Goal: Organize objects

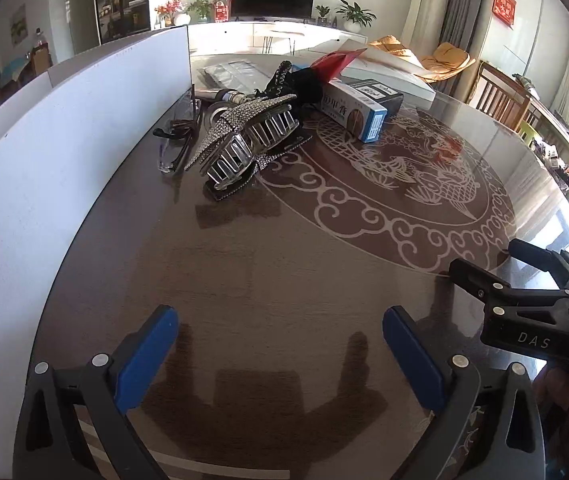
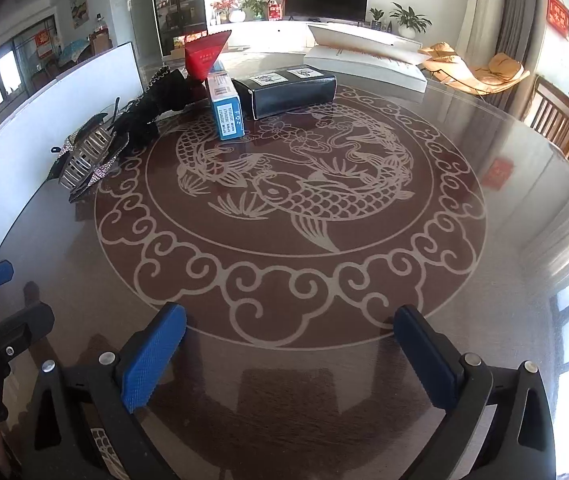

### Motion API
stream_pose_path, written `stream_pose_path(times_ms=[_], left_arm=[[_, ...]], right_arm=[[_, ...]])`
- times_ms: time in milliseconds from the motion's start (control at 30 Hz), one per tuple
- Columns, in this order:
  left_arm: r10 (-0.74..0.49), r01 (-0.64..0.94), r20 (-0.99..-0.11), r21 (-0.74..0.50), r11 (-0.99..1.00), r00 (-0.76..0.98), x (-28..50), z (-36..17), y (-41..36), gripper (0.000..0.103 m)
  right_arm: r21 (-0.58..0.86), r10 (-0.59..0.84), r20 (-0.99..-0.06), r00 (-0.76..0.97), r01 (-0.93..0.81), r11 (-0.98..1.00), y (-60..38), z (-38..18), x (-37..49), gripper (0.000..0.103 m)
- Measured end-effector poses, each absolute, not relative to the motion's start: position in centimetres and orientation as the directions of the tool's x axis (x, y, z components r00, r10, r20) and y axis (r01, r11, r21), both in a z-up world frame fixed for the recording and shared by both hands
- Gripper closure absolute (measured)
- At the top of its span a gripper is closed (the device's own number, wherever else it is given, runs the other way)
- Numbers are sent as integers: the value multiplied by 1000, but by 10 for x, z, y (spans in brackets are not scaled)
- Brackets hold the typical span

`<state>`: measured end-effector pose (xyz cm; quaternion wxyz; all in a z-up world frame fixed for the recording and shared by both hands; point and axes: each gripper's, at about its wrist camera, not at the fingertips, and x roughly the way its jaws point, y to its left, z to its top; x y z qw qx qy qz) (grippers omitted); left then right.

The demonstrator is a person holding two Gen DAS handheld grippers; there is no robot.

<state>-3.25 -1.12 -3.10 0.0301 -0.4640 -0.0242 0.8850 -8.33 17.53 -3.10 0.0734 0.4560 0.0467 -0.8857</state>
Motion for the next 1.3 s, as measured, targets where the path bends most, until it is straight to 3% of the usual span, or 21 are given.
stream_pose_path(times_ms=[500,1300], left_arm=[[0,-11,-833,7,-1000,-553,-33,-37,-8,0],[1,-9,-827,5,-1000,-562,-32,-36,-7,0]], right_arm=[[-13,-78,-814,-575,151,-988,175,-29,-81,0],[-13,-78,-814,-575,151,-988,175,-30,-81,0]])
